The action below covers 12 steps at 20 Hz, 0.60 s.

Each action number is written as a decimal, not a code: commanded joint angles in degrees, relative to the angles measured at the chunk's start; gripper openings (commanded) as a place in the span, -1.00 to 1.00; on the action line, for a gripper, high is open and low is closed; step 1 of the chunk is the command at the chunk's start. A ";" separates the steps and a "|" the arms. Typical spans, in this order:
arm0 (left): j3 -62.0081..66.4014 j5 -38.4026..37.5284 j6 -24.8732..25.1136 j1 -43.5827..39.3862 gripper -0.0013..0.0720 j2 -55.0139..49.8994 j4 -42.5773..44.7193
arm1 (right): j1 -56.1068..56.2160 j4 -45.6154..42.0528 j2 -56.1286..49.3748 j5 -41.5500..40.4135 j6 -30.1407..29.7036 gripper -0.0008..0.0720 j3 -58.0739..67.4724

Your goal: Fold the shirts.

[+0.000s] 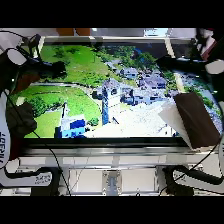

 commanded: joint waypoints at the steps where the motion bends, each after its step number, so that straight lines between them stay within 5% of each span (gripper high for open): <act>1: 0.07 0.35 2.84 -4.04 -0.90 0.02 -2.14 | 8.20 0.39 -6.38 -7.69 -0.44 0.23 -1.40; 12: 0.07 4.07 3.54 -7.19 -0.90 0.02 -2.16 | 8.92 -5.77 -8.20 -0.81 1.03 0.23 -1.40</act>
